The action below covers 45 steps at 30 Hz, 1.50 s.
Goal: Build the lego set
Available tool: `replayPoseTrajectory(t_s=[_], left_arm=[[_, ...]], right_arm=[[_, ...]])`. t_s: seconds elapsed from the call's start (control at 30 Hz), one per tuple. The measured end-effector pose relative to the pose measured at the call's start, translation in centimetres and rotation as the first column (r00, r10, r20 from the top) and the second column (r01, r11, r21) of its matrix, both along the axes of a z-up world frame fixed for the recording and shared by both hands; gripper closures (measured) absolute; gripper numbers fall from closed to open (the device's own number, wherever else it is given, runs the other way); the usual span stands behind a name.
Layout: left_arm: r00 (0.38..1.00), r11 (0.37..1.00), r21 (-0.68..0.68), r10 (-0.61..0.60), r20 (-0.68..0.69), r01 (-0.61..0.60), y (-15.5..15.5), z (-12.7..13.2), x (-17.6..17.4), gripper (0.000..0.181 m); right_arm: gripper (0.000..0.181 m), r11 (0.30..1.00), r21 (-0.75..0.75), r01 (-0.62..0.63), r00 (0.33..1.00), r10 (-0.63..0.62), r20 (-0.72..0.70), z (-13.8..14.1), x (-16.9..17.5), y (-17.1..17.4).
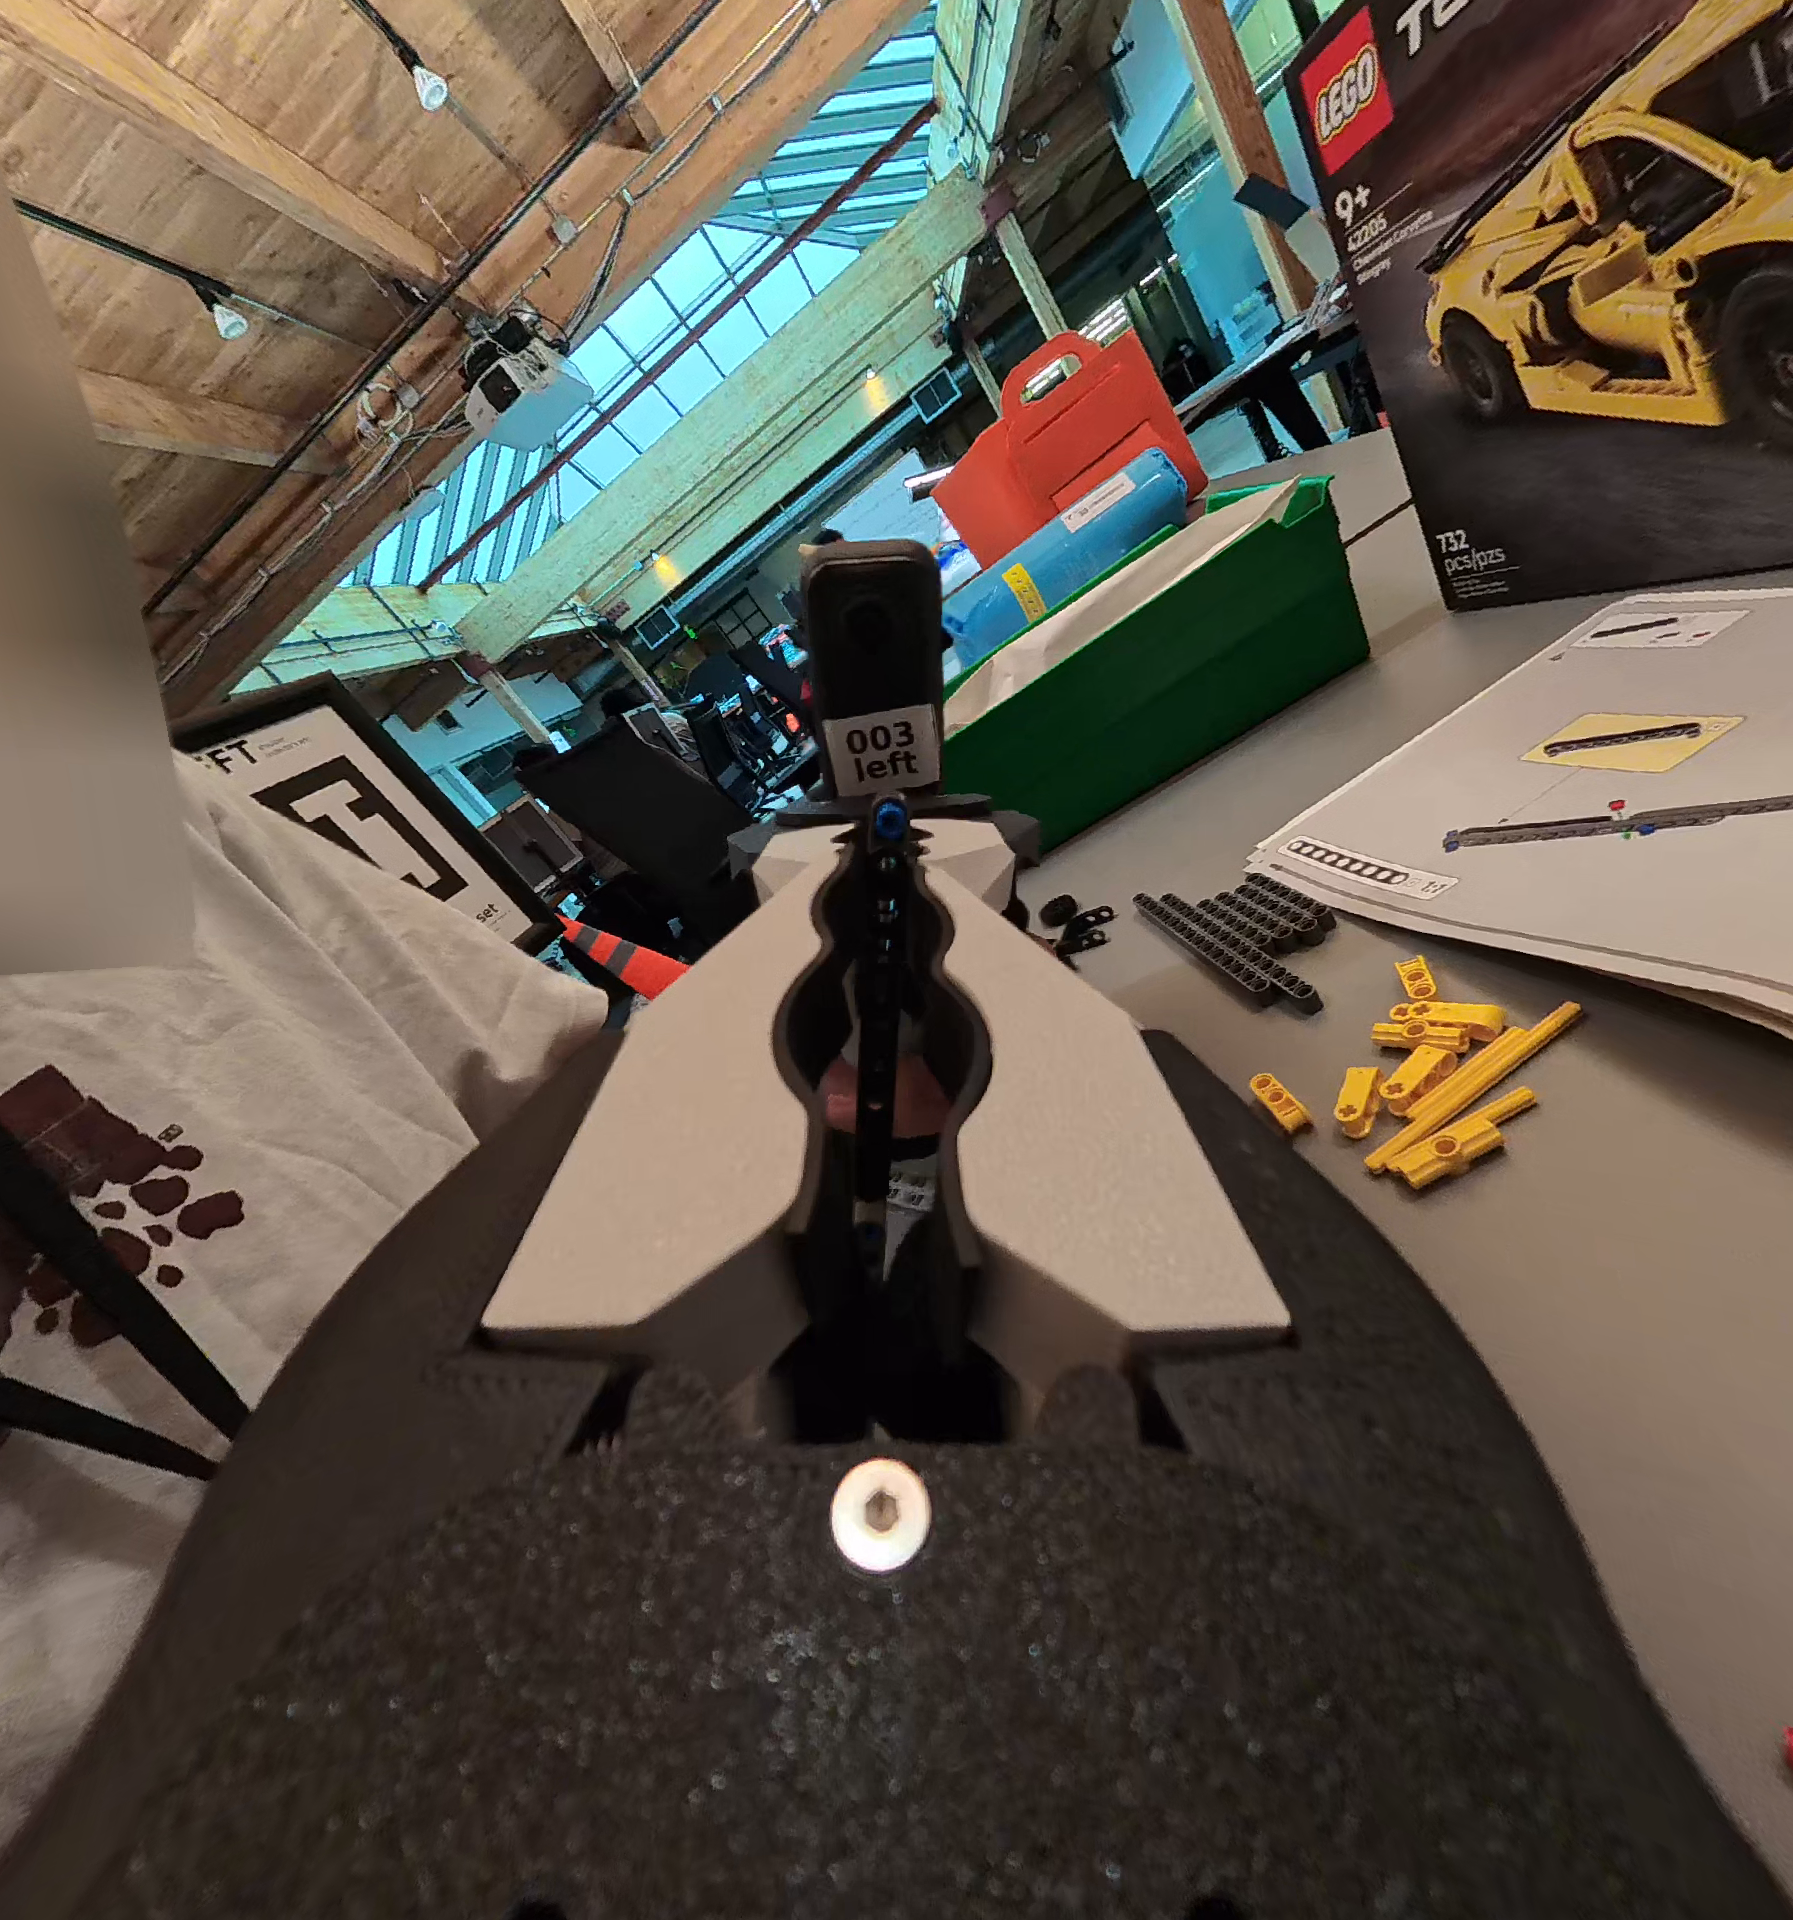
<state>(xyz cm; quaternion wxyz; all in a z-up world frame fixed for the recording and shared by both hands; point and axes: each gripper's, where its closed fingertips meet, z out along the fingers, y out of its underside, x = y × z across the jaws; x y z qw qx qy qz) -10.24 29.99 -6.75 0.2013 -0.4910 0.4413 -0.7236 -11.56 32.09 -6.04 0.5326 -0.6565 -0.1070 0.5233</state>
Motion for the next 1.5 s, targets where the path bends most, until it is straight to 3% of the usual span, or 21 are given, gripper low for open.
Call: replayPoseTrajectory(t_s=[0.23, 0.7, 0.8, 0.83, 0.87, 0.9, 1.0, 1.23, 1.5], left_arm=[[0.998, 0.998, 0.038, 0.057, 0.015, -0.057, 0.5, -0.1, -0.2, 0.175], [0.999, 0.998, 0.042, 0.046, 0.008, -0.046, 0.4, -0.5, -0.5, 0.174], [0.974, 0.973, -0.118, 0.21, 0.084, -0.199, 5.6, 1.1, -2.9, 0.176], [0.974, 0.977, -0.019, 0.215, 0.068, -0.214, 4.8, 0.7, -2.8, 0.174], [0.978, 0.975, 0.092, 0.199, 0.064, -0.204, 3.3, 0.5, -2.2, 0.174], [0.983, 0.978, 0.112, 0.169, 0.071, -0.177, 2.4, 0.8, -1.8, 0.174], [0.986, 0.988, 0.009, 0.154, 0.062, -0.155, 3.5, 1.2, -1.7, 0.174], [0.998, 0.993, -0.115, 0.04, 0.042, -0.035, 2.0, 0.7, -1.3, 0.174], [0.999, 0.992, -0.128, 0.005, 0.051, 0.002, 1.1, 0.7, -1.2, 0.174]], right_arm=[[0.174, 1.0, -0.006, 0.017, 1.0, -0.017, 0.008, -0.2, 0.3, 0.0], [0.174, 1.0, -0.013, 0.006, 1.0, -0.006, -0.004, -0.5, 0.4, -0.3], [0.176, 0.995, 0.005, 0.101, 0.988, -0.1, -0.116, 0.7, 4.6, -0.9], [0.175, 0.994, 0.026, 0.107, 0.993, -0.105, -0.054, 0.4, 4.1, -1.3], [0.176, 0.995, 0.041, 0.087, 0.994, -0.084, -0.063, 0.7, 3.5, -1.5], [0.175, 0.997, 0.024, 0.073, 0.996, -0.071, -0.056, 0.5, 3.1, -1.2], [0.176, 0.998, 0.02, 0.065, 0.997, -0.064, -0.045, 0.6, 3.0, -0.6], [0.175, 0.999, 0.023, 0.022, 1.0, -0.022, -0.023, 0.9, 0.4, 0.4], [0.174, 0.999, 0.03, 0.043, 0.999, -0.044, 0.012, 0.6, -0.1, 0.4]])
